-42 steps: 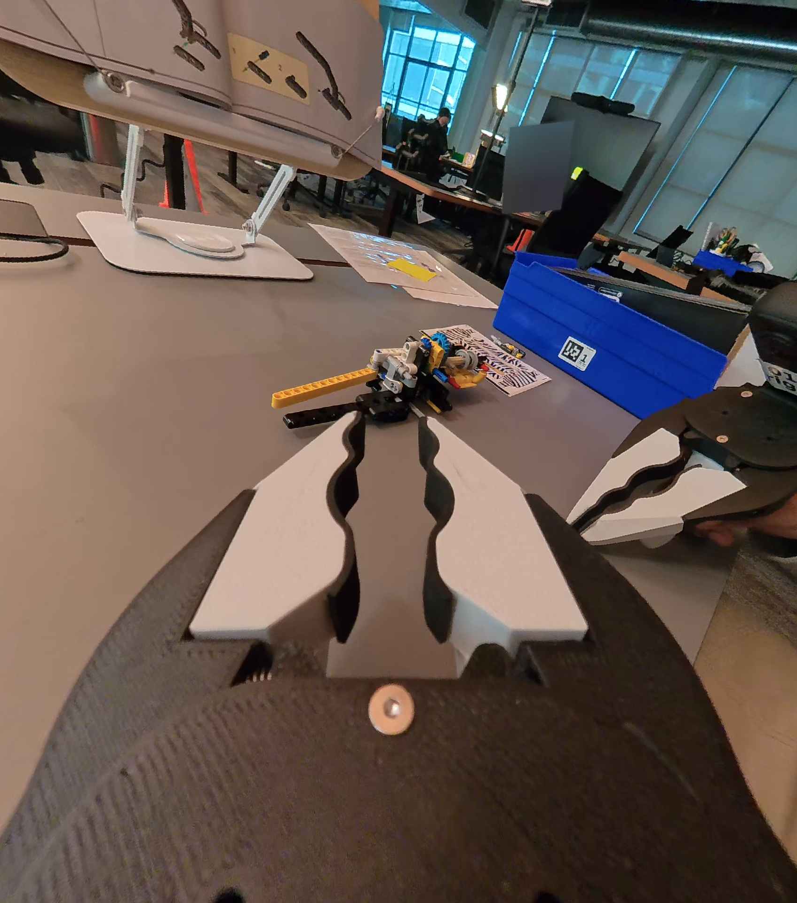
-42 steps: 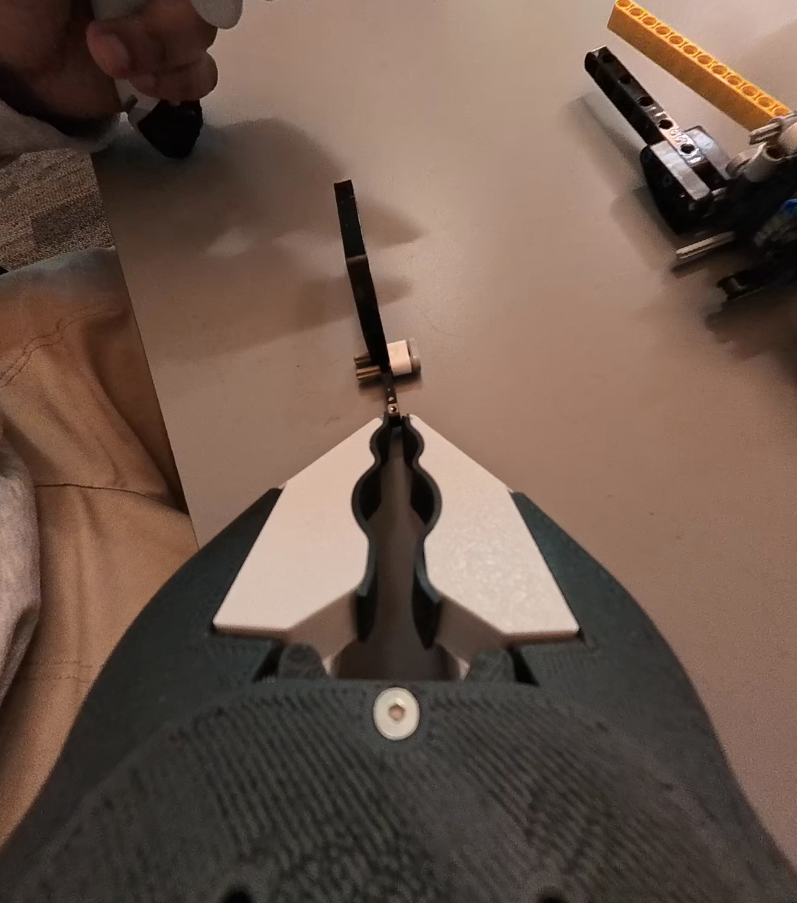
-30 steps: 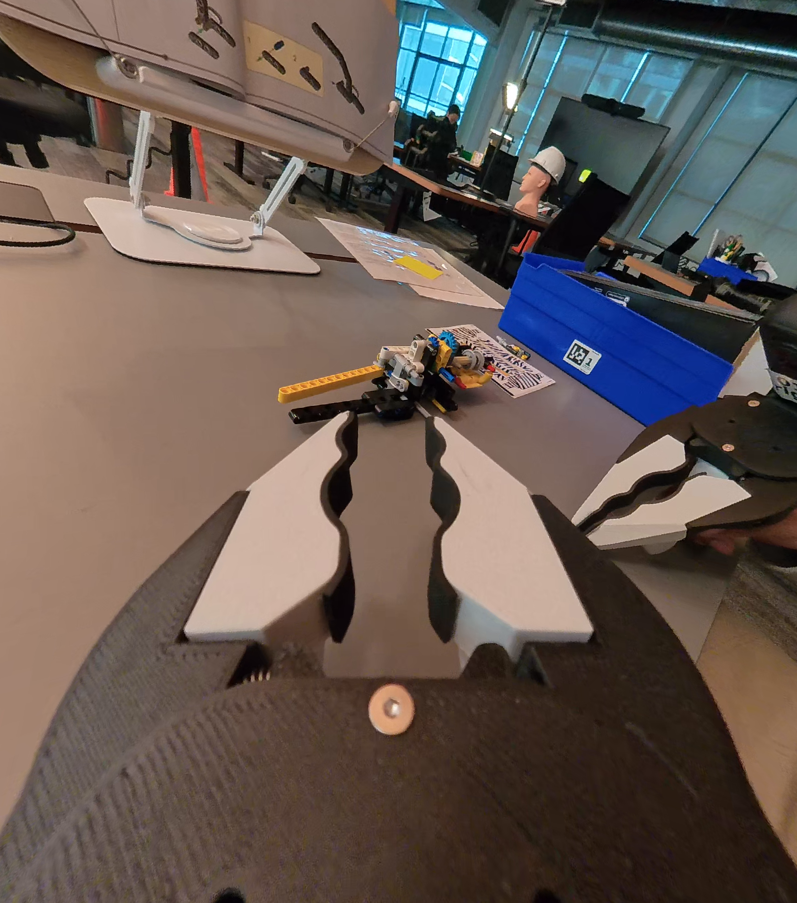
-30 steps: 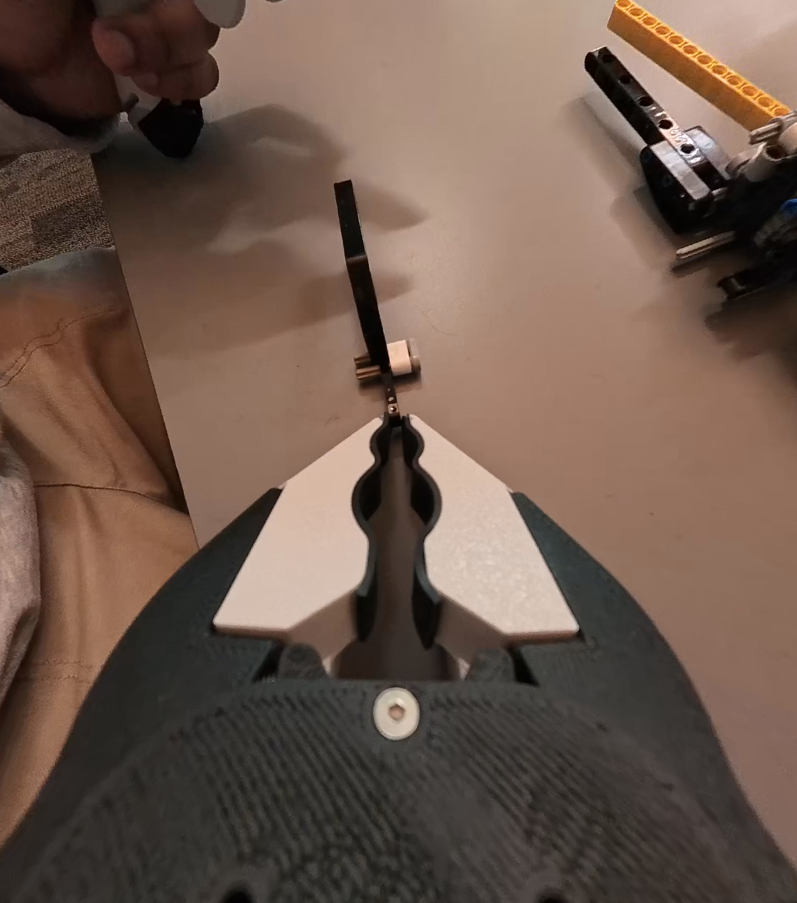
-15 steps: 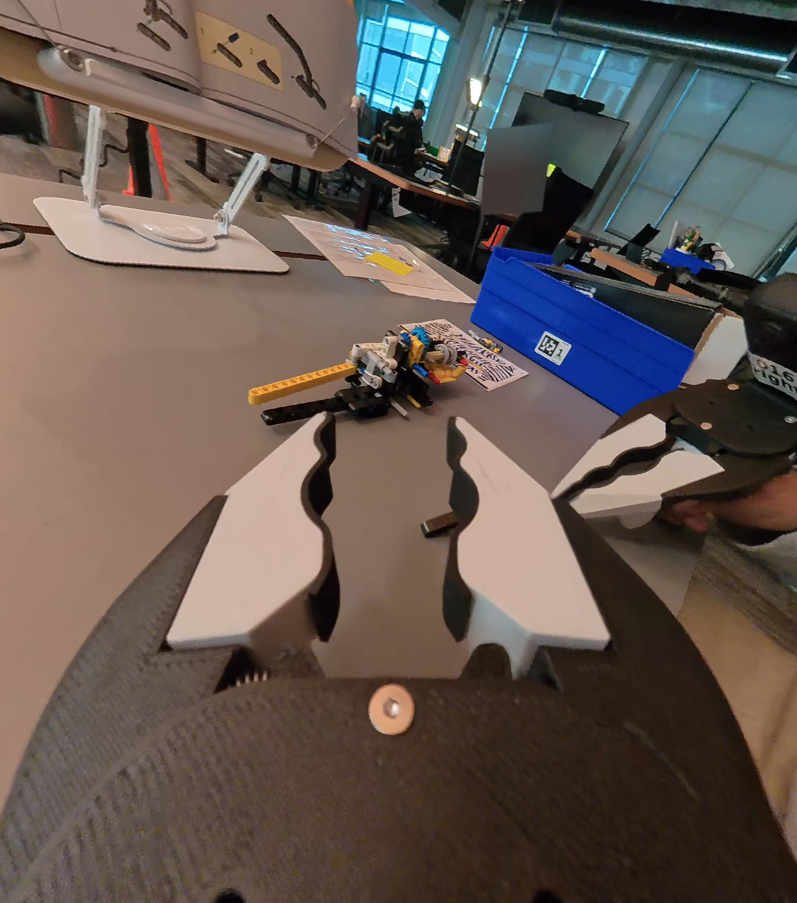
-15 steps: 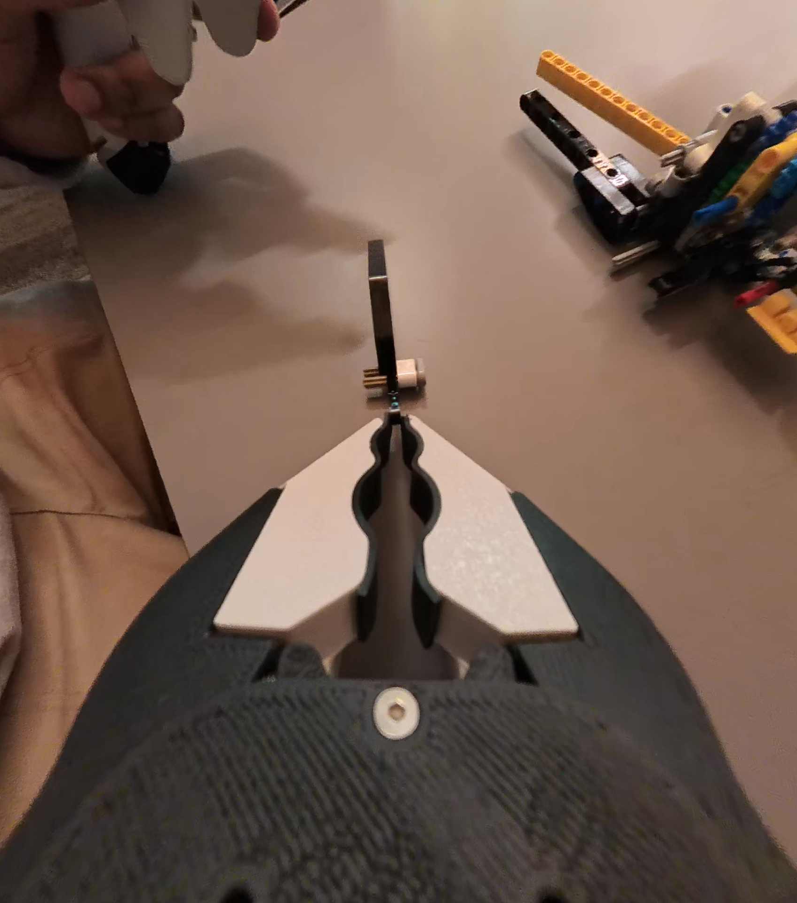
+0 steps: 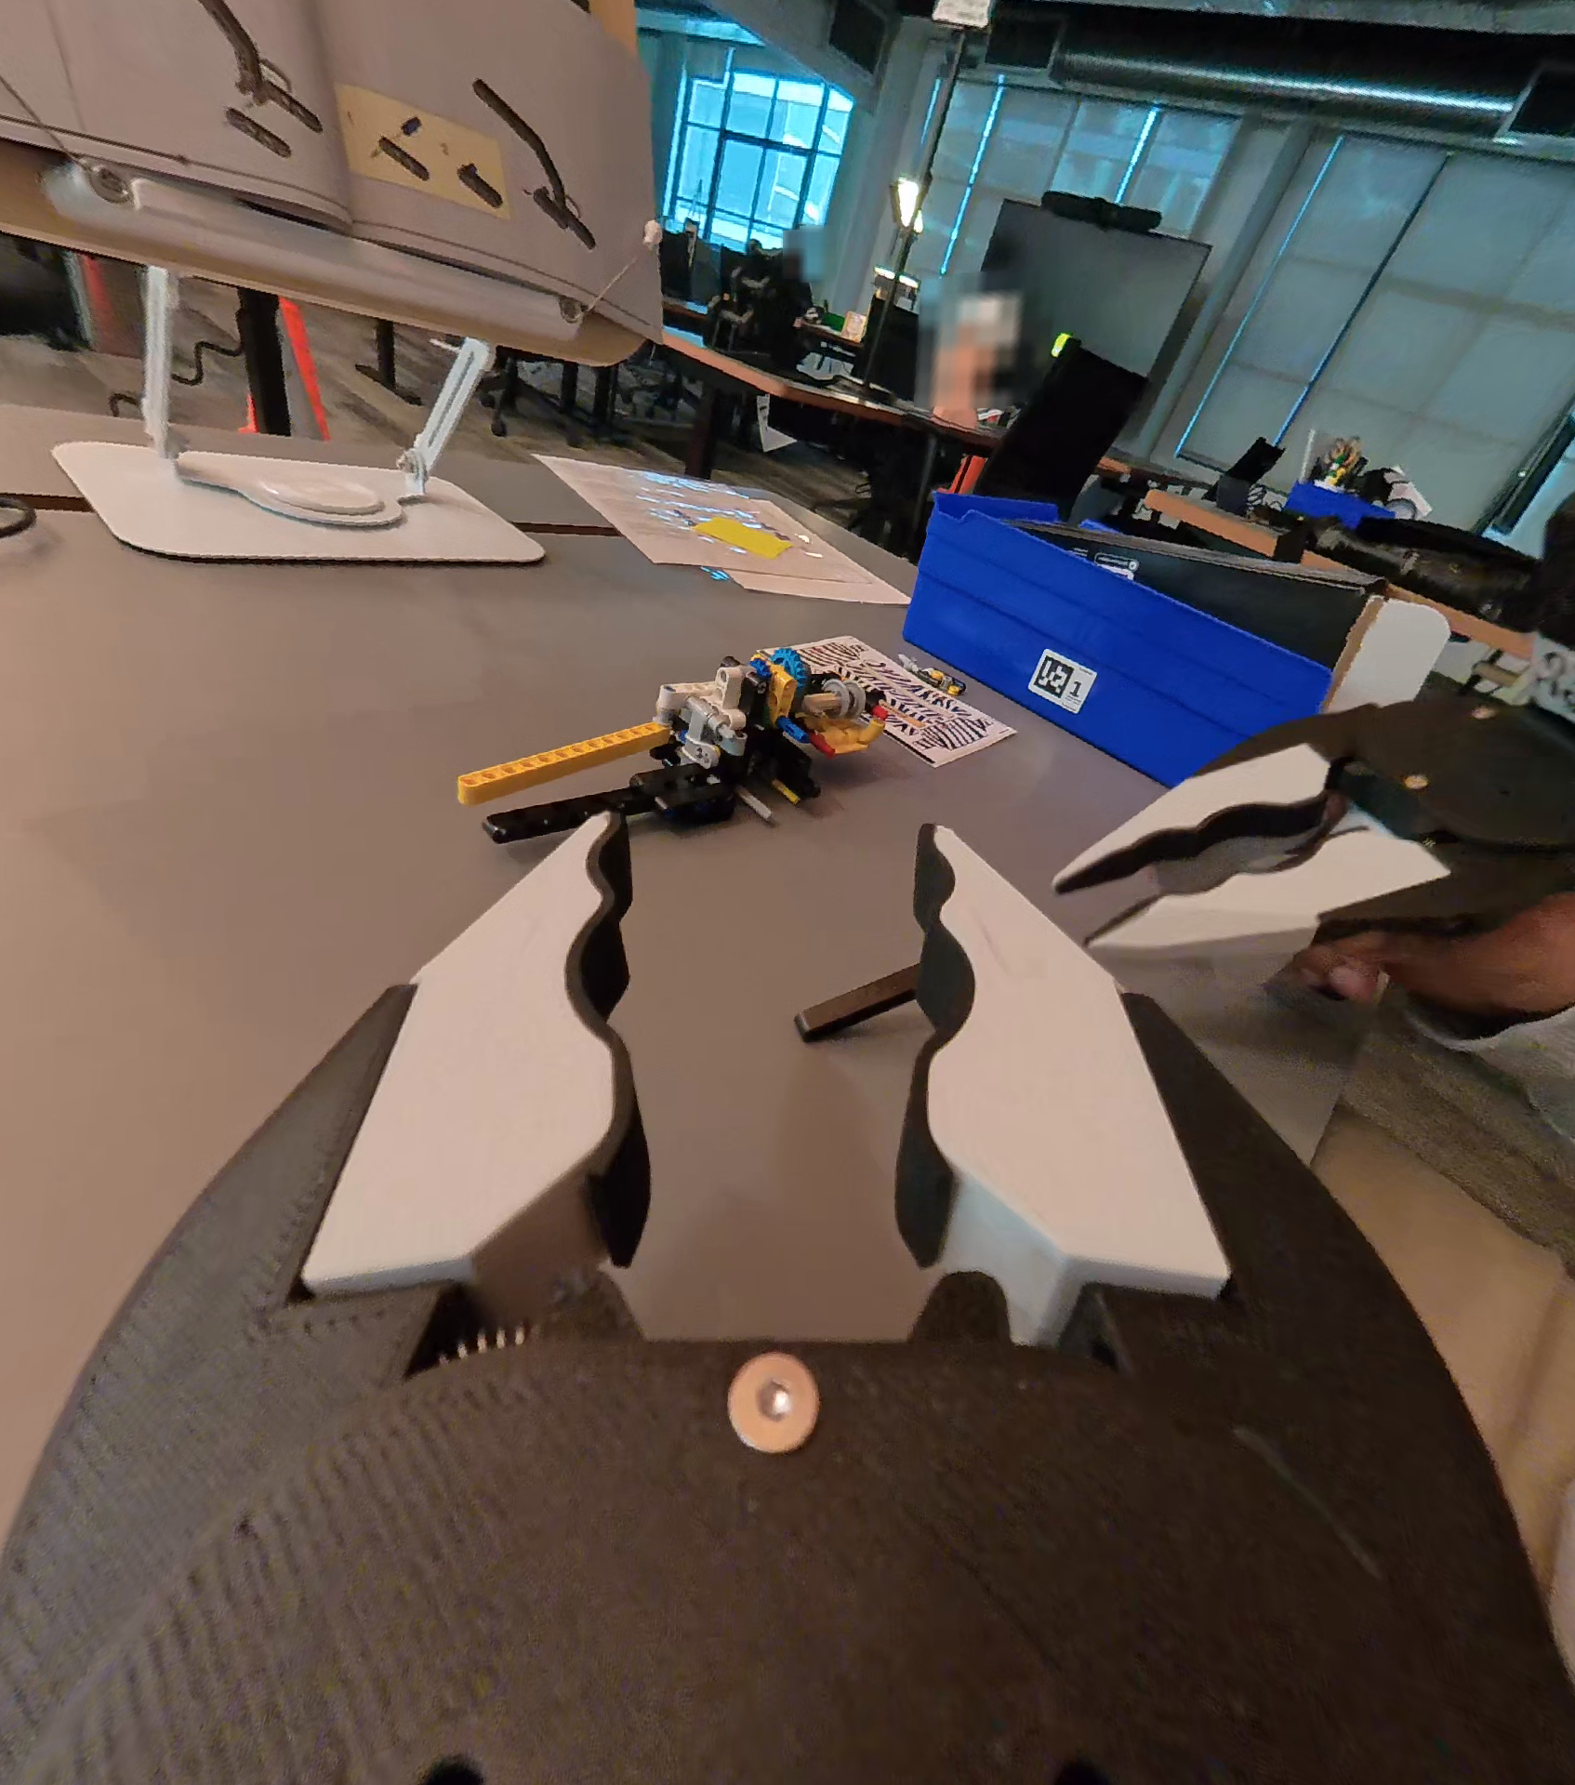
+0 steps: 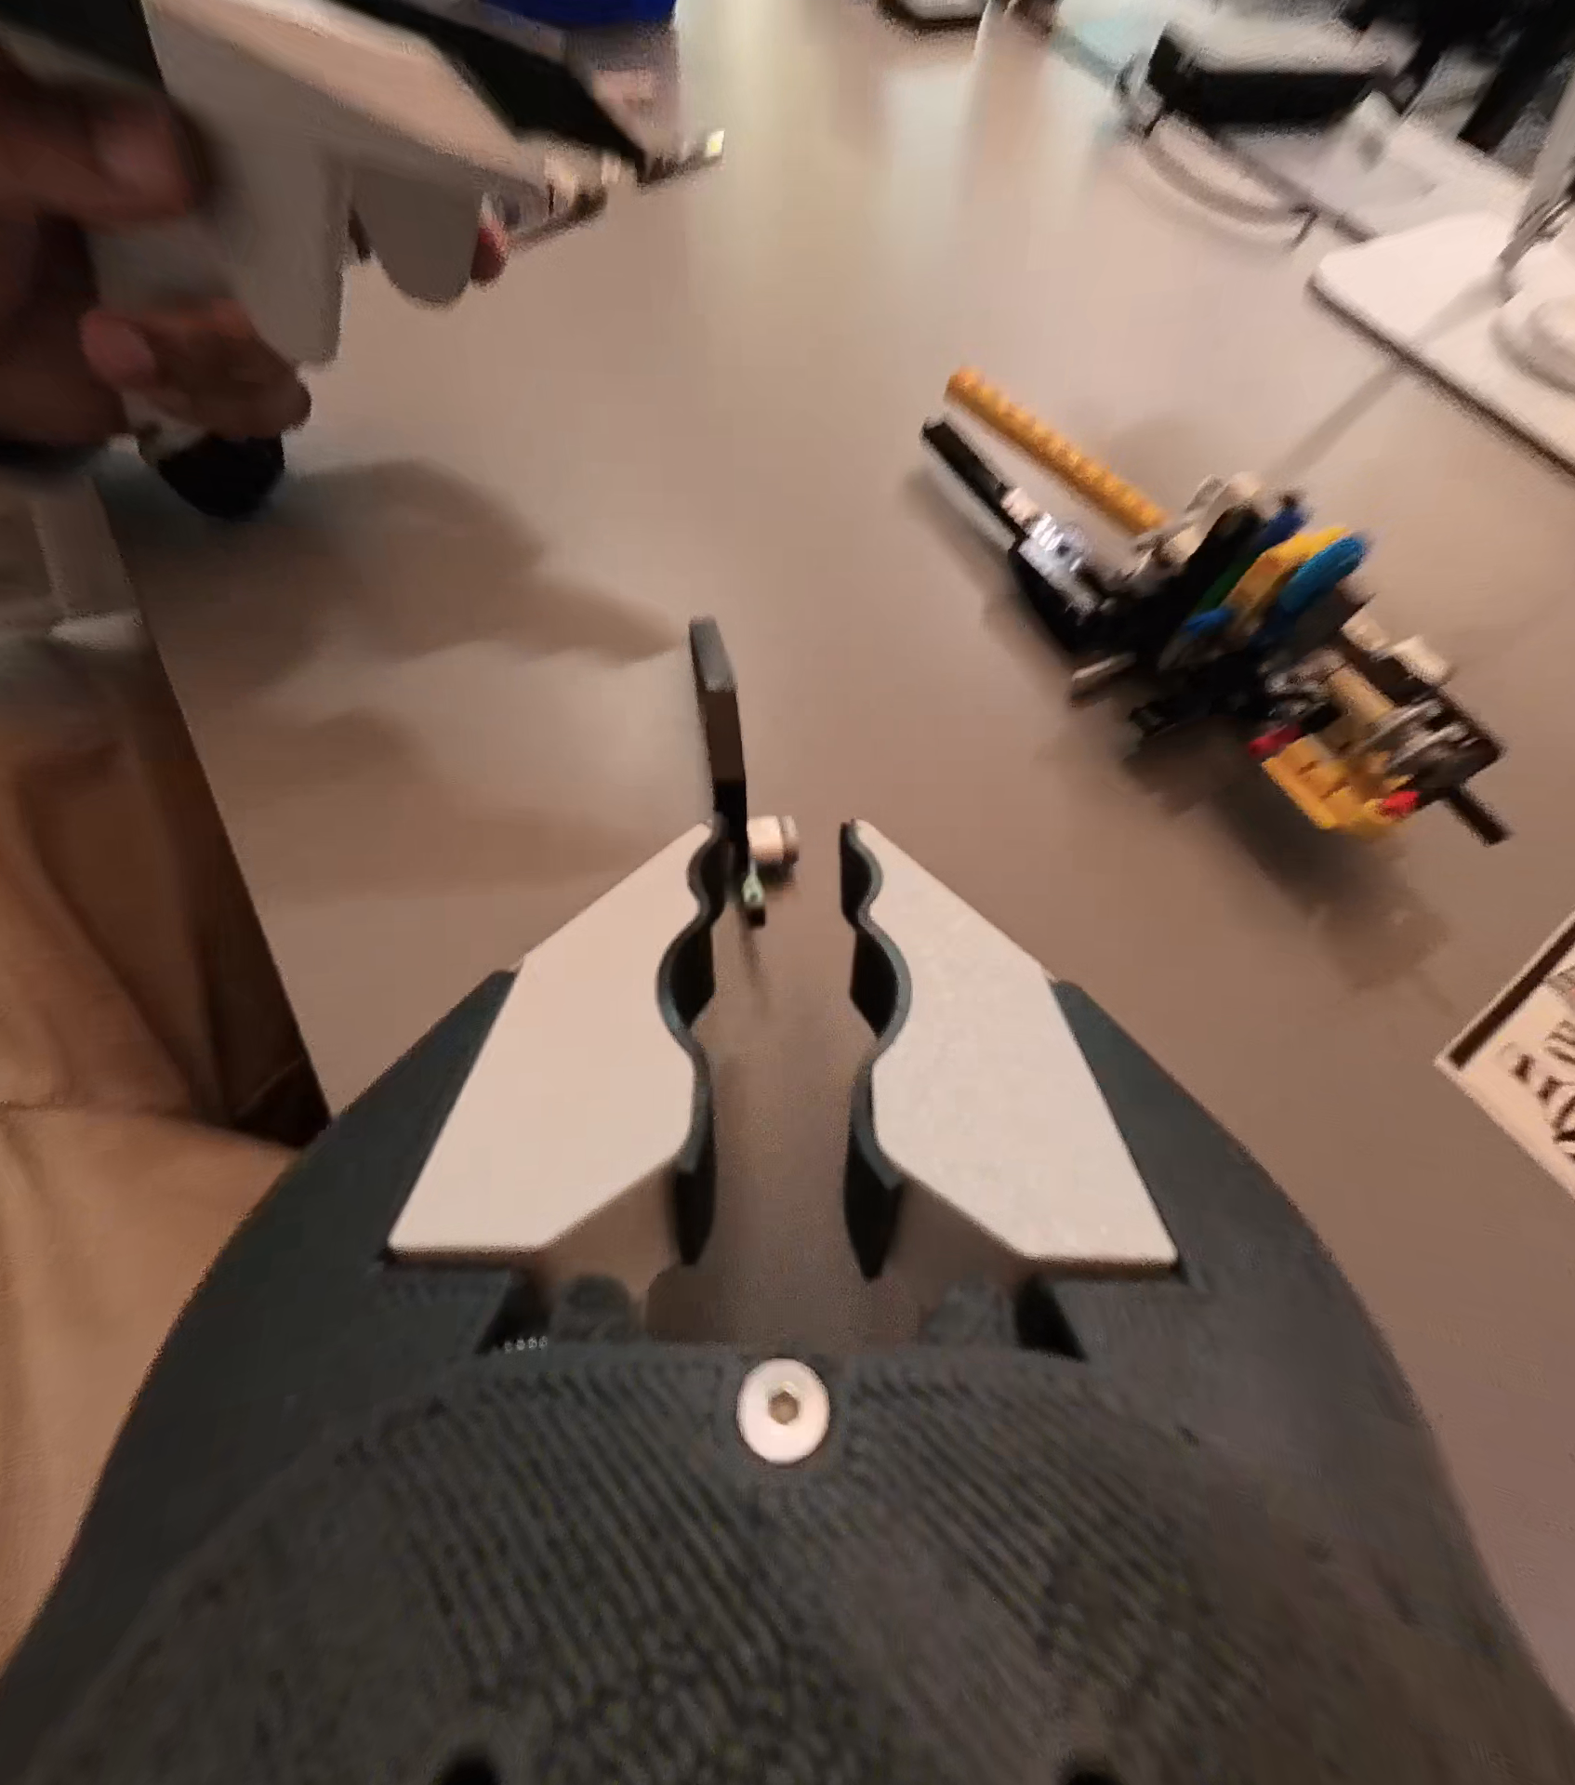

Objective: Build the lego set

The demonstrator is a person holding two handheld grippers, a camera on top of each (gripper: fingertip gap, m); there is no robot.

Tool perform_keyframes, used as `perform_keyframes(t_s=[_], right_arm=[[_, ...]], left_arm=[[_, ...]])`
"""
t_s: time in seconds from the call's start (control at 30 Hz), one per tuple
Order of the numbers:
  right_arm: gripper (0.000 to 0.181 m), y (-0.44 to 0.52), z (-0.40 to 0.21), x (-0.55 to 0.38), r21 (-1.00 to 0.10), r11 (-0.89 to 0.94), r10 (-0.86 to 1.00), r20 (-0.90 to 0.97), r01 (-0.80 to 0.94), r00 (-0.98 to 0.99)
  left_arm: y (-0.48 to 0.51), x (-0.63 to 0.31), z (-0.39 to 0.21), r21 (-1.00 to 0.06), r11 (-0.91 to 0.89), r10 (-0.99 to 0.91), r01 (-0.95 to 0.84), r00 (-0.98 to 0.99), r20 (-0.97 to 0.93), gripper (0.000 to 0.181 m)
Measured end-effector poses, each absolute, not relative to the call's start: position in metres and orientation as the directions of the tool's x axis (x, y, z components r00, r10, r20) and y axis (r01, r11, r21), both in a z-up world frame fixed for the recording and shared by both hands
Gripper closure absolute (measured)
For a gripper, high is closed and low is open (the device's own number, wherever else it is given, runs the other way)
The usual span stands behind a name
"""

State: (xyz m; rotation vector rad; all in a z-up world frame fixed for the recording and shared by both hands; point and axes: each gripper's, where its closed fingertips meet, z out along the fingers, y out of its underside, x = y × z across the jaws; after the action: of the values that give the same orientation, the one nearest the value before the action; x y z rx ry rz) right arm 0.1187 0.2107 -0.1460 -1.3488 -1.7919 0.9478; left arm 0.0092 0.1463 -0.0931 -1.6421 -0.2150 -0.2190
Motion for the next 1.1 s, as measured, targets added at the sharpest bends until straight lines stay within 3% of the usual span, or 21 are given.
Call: perform_keyframes(t_s=[0.27, 0.3, 0.33, 0.4, 0.47, 0.57, 0.7, 0.87, 1.1], right_arm=[[0.161, 0.194, -0.090, 0.112, -0.977, 0.027, 0.980, -0.015, 0.211, -0.198], [0.161, 0.191, -0.087, 0.112, -0.981, 0.012, 0.980, -0.027, 0.192, -0.199], [0.162, 0.188, -0.085, 0.112, -0.984, 0.002, 0.979, -0.035, 0.179, -0.199], [0.163, 0.184, -0.084, 0.112, -0.986, 0.002, 0.979, -0.032, 0.169, -0.201], [0.166, 0.186, -0.083, 0.113, -0.989, 0.010, 0.980, -0.020, 0.149, -0.197], [0.170, 0.194, -0.084, 0.107, -0.991, -0.013, 0.978, -0.040, 0.132, -0.205], [0.166, 0.196, -0.088, 0.095, -0.983, -0.086, 0.960, -0.126, 0.165, -0.250], [0.167, 0.197, -0.085, 0.083, -0.987, -0.068, 0.962, -0.103, 0.145, -0.252], [0.168, 0.191, -0.097, 0.080, -0.982, -0.018, 0.961, -0.068, 0.186, -0.267]], left_arm=[[0.119, -0.013, -0.088, -0.969, -0.036, 0.118, 0.246, 0.963, 0.240, 0.126], [0.110, -0.021, -0.080, -0.978, -0.007, 0.153, 0.211, 0.966, 0.207, 0.133], [0.092, -0.037, -0.062, -0.990, 0.060, 0.223, 0.126, 0.965, 0.136, 0.151], [0.024, -0.085, -0.010, -0.962, 0.225, 0.505, -0.156, 0.863, -0.022, 0.162], [-0.060, -0.130, 0.014, -0.915, 0.258, 0.727, -0.310, 0.686, -0.028, 0.181], [-0.122, -0.176, -0.015, -0.954, 0.233, 0.793, -0.187, 0.604, 0.076, 0.181], [-0.105, -0.174, -0.045, -0.967, 0.248, 0.679, 0.050, 0.703, 0.210, 0.181], [-0.078, -0.156, -0.078, -0.996, 0.025, 0.649, 0.081, 0.757, 0.078, 0.181], [-0.062, -0.154, -0.092, -0.989, -0.015, 0.609, 0.149, 0.786, 0.109, 0.181]])
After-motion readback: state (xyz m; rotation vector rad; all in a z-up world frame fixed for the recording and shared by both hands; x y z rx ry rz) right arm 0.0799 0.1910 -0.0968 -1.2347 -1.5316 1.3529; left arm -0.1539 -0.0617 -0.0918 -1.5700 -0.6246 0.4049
